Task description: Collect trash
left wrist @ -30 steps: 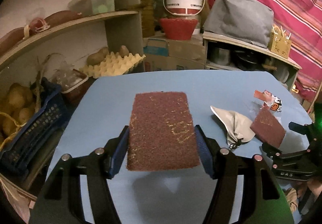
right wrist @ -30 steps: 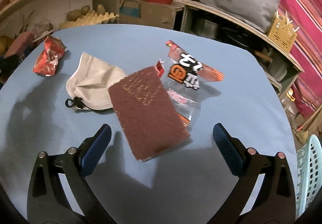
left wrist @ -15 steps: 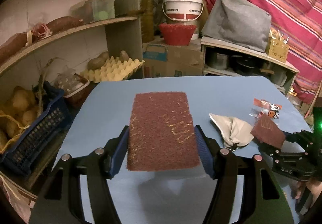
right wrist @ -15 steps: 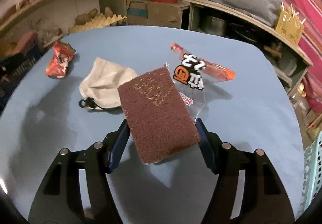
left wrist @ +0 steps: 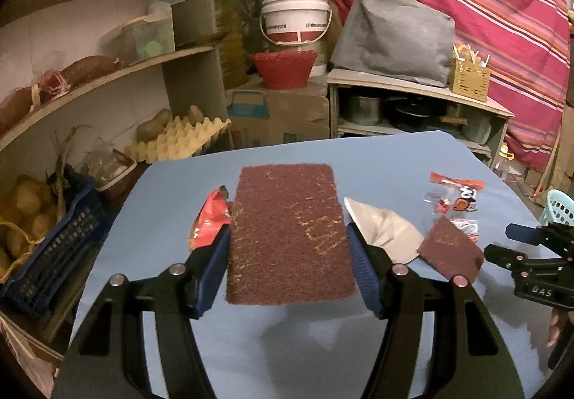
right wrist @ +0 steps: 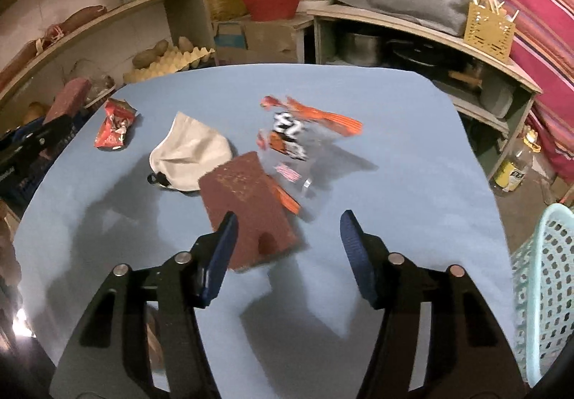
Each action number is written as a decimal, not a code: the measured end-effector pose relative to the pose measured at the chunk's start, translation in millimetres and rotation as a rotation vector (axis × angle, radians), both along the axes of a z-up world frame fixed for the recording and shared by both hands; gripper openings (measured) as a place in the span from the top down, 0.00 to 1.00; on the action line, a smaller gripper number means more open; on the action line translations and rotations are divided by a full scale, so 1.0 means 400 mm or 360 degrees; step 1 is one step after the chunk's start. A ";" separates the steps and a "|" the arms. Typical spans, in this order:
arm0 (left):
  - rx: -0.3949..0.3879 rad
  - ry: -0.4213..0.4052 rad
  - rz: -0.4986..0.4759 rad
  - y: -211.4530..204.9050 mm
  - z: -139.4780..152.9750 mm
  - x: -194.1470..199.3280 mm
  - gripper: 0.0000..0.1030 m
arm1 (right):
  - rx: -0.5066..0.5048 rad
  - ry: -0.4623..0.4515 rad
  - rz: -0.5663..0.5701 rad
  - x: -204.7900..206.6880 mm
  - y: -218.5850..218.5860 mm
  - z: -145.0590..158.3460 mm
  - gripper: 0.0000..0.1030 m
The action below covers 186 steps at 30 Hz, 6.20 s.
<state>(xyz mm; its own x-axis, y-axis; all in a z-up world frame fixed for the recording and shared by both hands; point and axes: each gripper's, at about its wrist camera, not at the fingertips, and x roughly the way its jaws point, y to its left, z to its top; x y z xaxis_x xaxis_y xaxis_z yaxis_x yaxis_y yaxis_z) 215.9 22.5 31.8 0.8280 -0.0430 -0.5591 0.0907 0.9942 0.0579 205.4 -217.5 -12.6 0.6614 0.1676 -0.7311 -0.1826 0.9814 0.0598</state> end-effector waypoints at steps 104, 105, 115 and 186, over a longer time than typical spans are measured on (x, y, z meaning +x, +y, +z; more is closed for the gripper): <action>-0.0114 -0.0131 -0.0541 -0.797 0.063 -0.115 0.39 | 0.0047 -0.0354 -0.0890 -0.363 -0.806 0.151 0.41; -0.0113 -0.0130 -0.0555 -0.809 0.061 -0.114 0.39 | 0.0054 -0.0358 -0.0881 -0.361 -0.813 0.145 0.40; -0.0065 -0.0139 -0.0694 -0.960 0.038 -0.134 0.39 | 0.0062 -0.0395 -0.0976 -0.391 -0.864 0.141 0.17; -0.0063 0.0271 -0.0429 -0.276 -0.171 -0.177 0.58 | 0.0058 -0.0176 -0.0522 -0.159 -0.316 0.063 0.04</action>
